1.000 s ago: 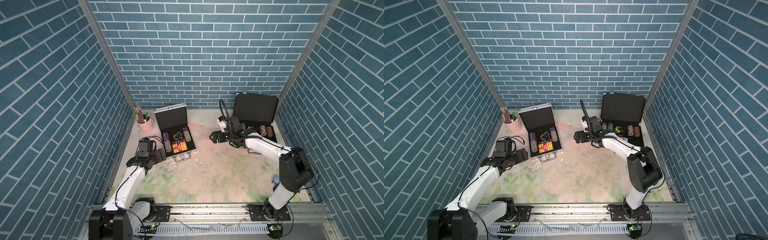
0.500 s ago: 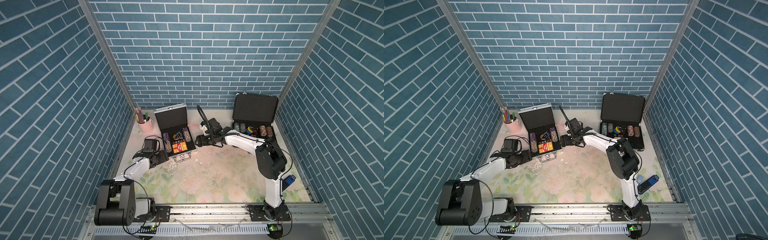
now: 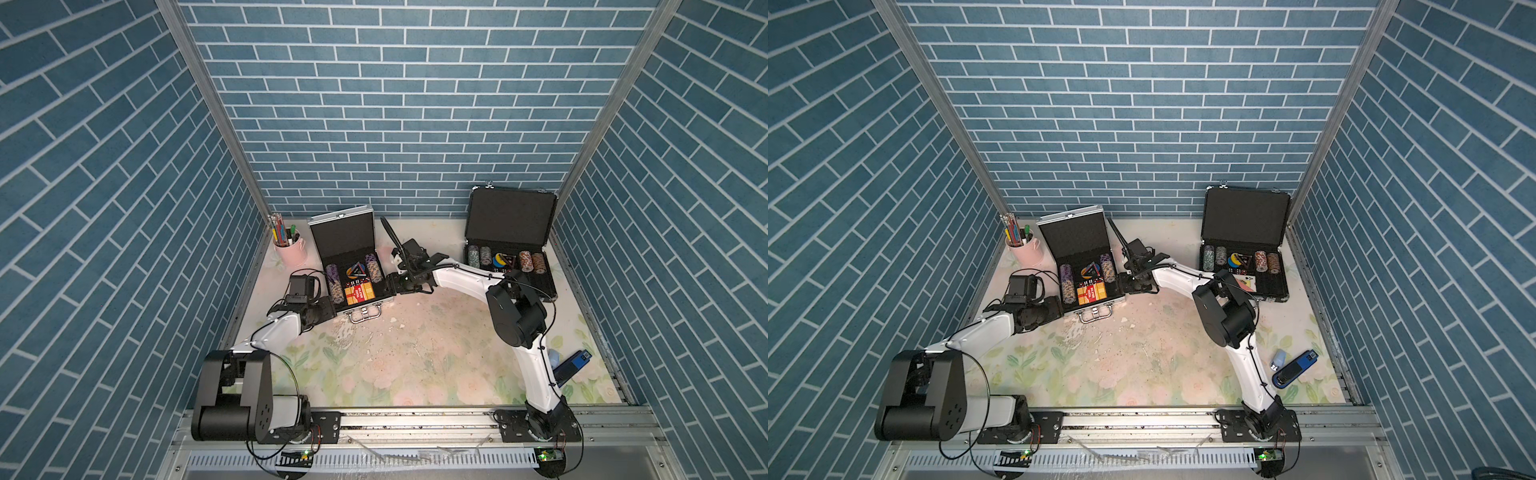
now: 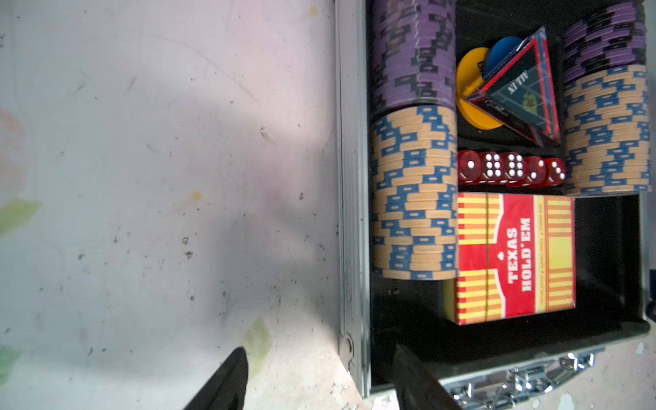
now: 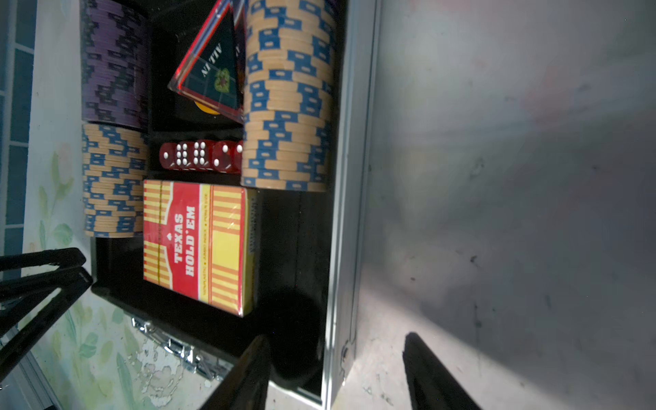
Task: Close the poker set cases
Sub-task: Move the poker set case to the center of the board.
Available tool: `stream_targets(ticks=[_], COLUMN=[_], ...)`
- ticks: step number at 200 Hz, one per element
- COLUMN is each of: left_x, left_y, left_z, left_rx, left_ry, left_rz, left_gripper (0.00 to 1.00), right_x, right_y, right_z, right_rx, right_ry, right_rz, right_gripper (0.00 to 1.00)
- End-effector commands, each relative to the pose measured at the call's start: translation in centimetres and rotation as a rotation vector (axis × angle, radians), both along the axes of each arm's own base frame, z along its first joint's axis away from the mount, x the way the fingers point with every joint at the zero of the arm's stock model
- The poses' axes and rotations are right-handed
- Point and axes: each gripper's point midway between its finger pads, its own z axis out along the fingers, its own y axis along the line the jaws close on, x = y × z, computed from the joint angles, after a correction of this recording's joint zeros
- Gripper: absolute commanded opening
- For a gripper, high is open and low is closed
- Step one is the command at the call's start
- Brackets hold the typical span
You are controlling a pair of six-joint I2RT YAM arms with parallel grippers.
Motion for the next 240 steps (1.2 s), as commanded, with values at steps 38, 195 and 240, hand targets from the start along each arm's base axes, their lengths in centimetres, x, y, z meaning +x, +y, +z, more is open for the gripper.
stream_targets(ticks=[38, 195, 240], left_x=[0.5, -0.8, -2.0], left_y=[0.0, -0.5, -1.8], left_z=[0.4, -3.7, -4.4], left_rx=[0.007, -0.018, -0.081], left_ry=[-0.029, 0.139, 0.178], left_rz=[0.001, -0.014, -0.034], left_gripper=[0.66, 0.43, 0.38], right_x=[-0.1, -1.7, -3.5], right_y=[0.1, -3.6, -6.2], right_z=[-2.5, -5.8, -6.0], right_rx=[-0.056, -0.242, -0.305], right_ry=[0.049, 0.124, 0.149], right_rz=[-0.019, -0.078, -0.085], right_gripper=[0.57, 0.22, 0.16])
